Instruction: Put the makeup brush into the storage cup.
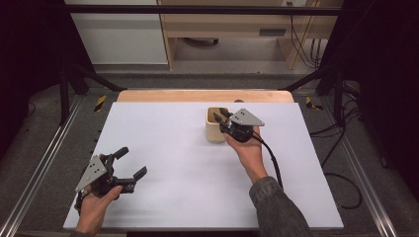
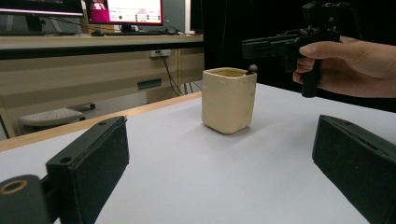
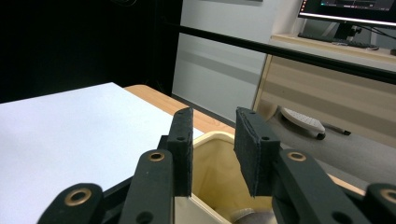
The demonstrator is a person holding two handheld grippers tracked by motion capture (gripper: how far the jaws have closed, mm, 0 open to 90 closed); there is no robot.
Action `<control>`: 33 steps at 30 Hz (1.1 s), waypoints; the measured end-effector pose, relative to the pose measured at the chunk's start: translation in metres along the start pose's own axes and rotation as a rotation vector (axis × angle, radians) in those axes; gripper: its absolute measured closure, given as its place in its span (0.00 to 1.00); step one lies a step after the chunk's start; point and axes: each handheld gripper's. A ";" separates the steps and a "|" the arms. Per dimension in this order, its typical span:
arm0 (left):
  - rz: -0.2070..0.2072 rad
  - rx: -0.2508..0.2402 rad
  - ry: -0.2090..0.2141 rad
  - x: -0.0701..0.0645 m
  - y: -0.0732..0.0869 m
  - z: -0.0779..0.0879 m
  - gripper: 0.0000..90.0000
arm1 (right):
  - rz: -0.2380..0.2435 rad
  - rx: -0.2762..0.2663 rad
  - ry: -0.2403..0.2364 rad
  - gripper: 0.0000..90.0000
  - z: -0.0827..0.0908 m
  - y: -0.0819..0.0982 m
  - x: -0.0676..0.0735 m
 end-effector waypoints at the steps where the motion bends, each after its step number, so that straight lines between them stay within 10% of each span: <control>1: 0.000 0.000 0.000 0.000 0.000 0.000 0.04 | 0.003 0.003 -0.001 0.75 0.001 -0.001 0.000; 15: -0.009 0.006 0.008 0.000 0.000 0.000 0.04 | 0.006 0.025 0.000 0.54 0.012 -0.006 0.004; 33: -0.012 0.009 0.004 -0.001 0.000 -0.001 0.03 | -0.106 0.057 0.015 0.16 0.024 -0.010 0.000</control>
Point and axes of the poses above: each handheld gripper's, and its own axes: z roughly backward along the jaws, y roughly out of its underside, x roughly to its left, and after that the axes turned 11 degrees about -z, right-handed
